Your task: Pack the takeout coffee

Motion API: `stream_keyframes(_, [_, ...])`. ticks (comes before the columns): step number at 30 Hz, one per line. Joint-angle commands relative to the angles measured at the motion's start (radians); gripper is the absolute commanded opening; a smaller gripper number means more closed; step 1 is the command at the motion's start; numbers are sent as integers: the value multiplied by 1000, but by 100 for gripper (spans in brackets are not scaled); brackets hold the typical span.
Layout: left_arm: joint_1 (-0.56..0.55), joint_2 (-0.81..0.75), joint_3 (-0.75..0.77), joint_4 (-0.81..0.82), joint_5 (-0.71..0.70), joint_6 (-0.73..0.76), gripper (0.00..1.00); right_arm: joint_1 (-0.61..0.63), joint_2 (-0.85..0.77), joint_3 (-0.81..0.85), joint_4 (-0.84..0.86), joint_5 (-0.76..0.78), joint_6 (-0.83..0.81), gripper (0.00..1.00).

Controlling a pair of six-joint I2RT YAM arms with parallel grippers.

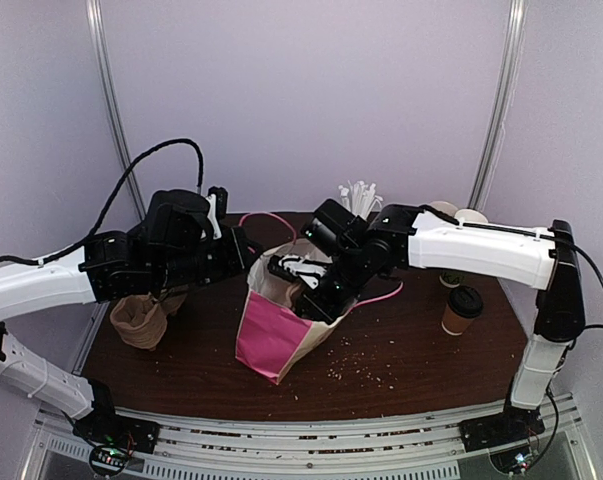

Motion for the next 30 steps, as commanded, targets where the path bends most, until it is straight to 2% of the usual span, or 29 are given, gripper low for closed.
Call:
stream_keyframes(1, [-4, -4, 26, -10, 1, 7, 0, -8, 67, 26, -87, 12, 14, 28])
stream_keyframes(11, [-5, 13, 17, 24, 56, 9, 0, -10, 157, 126, -79, 53, 46, 28])
stream_keyframes(30, [-5, 18, 13, 32, 70, 9, 0, -12, 252, 171, -40, 35, 66, 32])
